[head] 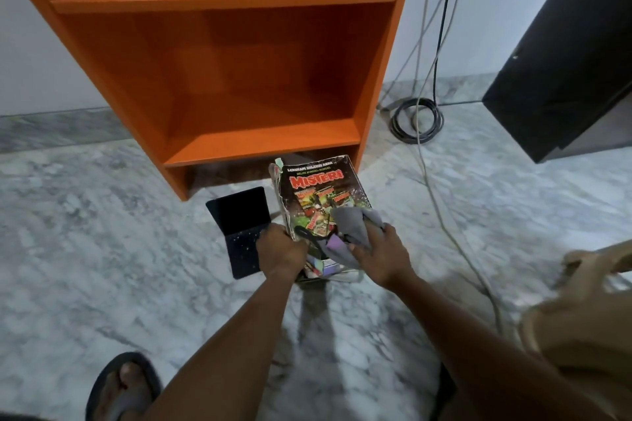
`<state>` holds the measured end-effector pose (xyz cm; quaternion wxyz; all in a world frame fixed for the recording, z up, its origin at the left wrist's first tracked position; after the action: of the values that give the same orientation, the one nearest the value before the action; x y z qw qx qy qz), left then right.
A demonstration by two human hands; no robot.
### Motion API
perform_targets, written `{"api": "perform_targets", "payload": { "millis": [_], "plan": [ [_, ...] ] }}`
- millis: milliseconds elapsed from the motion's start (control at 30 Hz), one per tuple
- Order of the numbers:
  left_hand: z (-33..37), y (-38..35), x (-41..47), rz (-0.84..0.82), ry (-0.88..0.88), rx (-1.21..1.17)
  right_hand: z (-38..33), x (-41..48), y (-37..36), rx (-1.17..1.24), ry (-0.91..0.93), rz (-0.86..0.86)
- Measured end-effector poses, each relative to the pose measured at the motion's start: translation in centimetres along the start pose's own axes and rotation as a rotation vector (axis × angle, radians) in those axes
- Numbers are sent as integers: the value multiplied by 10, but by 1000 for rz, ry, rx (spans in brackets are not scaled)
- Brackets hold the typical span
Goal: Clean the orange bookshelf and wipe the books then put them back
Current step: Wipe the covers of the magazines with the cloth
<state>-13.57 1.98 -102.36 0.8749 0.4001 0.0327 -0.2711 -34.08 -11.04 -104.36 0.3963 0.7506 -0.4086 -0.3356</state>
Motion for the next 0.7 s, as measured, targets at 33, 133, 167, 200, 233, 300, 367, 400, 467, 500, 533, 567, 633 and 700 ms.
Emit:
{"api": "perform_targets", "payload": {
  "millis": [33, 133, 167, 200, 233, 300, 367, 400, 467, 500, 533, 567, 633, 700],
  "plan": [
    [4, -1, -2, -15, -21, -42, -1, 0, -2, 28, 27, 13],
    [15, -11, -9, -171, -4, -238, -5, 5, -11, -33, 142, 85],
    [17, -12, -11, -218, 17, -298, -13, 3, -11, -81, 188, 109],
    [19, -12, -13, -254, 29, -356, -26, -2, -13, -106, 254, 113],
    [18, -11, -13, -290, 40, -400, -44, -11, -14, -66, 327, 104],
    [19, -6, -17, -382, 47, -496, -79, -32, -17, 97, 455, 59],
    [16, 3, -20, -468, 52, -559, -107, -46, -15, 215, 513, 50],
    [14, 10, -24, -489, 58, -584, -116, -46, -14, 235, 532, 65],
    [12, 27, -34, -523, 61, -641, -133, -42, -10, 236, 537, 74],
    [14, 35, -40, -544, 51, -668, -140, -37, -7, 221, 519, 79],
    [17, 43, -47, -572, 23, -679, -146, -32, -3, 221, 495, 86],
    [18, 49, -52, -589, 11, -687, -152, -28, 6, 231, 458, 98],
    [18, 62, -55, -595, 10, -662, -159, -19, 26, 297, 381, 157],
    [22, 73, -58, -617, -2, -634, -161, -12, 51, 363, 295, 223]
  ]
}}
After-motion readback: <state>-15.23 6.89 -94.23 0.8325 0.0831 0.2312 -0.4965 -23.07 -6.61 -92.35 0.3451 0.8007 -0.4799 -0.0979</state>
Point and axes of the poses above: each hand's wrist, its own x-axis towards the middle knuckle, its own y-axis out of the back of the hand, z = x × y, the point moved 8 cm from there along x, towards the middle knuckle, and after that the axes turned 6 degrees about z, right-handed, at the moved point
